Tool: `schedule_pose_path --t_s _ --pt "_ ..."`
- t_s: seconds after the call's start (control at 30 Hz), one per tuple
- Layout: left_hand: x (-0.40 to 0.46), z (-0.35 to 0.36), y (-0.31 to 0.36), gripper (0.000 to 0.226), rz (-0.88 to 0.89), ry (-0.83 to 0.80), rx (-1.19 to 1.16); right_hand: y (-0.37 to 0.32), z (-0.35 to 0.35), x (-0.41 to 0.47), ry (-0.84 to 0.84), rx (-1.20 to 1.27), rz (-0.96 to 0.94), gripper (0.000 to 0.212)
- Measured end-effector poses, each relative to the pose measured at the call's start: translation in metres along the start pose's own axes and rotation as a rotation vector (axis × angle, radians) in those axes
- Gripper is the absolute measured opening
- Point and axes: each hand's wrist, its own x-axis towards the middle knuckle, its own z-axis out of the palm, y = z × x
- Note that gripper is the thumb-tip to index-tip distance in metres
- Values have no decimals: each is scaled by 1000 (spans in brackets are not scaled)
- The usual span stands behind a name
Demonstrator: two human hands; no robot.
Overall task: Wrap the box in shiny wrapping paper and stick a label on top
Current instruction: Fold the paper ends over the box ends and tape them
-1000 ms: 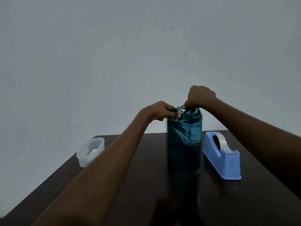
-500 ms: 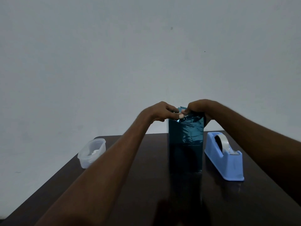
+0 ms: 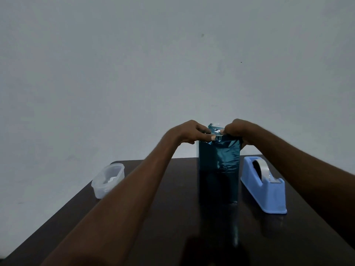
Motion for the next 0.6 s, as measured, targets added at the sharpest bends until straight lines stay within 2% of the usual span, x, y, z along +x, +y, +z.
schedule_pose_path --t_s 0.1,0.2,0.27,0.33,0.37,0.43,0.5,0.6 --pt "-1 0 1 46 -8 10 14 3 -4 -3 -22 32 -1 21" --pt "-2 2 -2 47 6 64 25 9 -13 -2 -52 171 -37 32" --pt "-3 11 -2 57 48 192 130 12 -20 0 148 191 -158 40" --pt "-1 25 -1 68 32 383 328 11 -28 -5 408 107 -341 25" --pt "-1 31 2 68 -1 472 379 9 -31 -11 475 62 -430 20" --pt "-3 38 11 74 -93 578 350 6 -32 -26 468 7 -557 28" --pt "-4 35 23 66 -157 570 258 5 -28 -40 429 -93 -634 34" --pt "-9 25 42 33 -191 463 54 11 -12 -50 399 -279 -725 35"
